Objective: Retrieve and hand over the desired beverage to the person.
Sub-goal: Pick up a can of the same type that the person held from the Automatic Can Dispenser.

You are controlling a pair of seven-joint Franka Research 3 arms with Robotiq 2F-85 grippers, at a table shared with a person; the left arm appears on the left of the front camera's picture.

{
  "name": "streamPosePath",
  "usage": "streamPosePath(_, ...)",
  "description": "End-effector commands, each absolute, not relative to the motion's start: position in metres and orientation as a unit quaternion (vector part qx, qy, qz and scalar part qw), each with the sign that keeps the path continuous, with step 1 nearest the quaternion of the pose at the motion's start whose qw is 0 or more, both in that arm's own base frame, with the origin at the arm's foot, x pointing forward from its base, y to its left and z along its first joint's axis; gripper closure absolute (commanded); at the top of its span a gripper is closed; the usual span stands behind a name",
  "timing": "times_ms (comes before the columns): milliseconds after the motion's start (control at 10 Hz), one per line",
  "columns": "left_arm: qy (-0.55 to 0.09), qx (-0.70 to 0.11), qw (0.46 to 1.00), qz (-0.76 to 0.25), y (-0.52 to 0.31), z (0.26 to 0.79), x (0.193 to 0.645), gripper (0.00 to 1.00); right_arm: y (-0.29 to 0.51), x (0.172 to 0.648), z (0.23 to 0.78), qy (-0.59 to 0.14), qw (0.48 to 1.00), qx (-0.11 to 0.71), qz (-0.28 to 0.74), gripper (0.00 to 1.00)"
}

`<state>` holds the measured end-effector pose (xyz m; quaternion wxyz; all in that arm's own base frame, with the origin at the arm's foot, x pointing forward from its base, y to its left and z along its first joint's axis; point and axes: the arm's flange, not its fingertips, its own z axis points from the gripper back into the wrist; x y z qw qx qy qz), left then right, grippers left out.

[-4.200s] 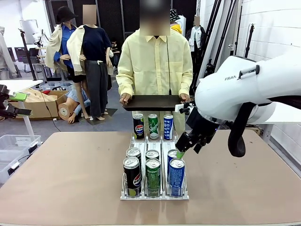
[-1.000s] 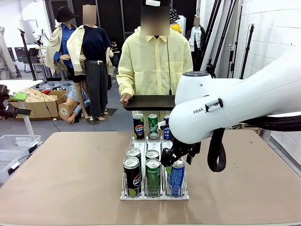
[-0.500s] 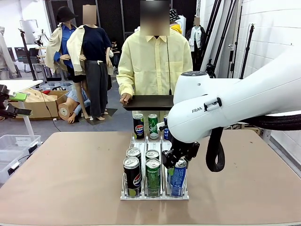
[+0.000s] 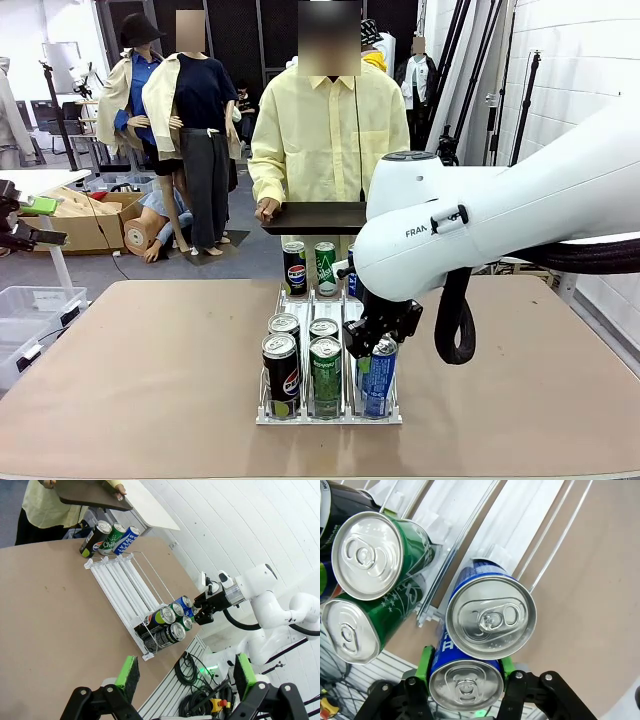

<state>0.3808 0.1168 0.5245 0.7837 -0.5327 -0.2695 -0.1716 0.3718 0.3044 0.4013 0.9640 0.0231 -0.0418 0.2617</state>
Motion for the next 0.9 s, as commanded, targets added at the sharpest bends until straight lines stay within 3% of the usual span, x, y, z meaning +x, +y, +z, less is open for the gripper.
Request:
streamPosePath(0,-0.276,-0.541,0.776,-0.170,0.1176,0.5261,0.3811,0.00,0.3049,0.3712,0.4010,-0.043,0.964,0.022,0.262,1.00)
streamPosePath(800,-0.276,-0.541,0.776,-0.170,0.1176,0.5261,0.3811,0.00,0.3080,0.3686,0.4097,-0.036,0.961,0.017,0.272,1.00)
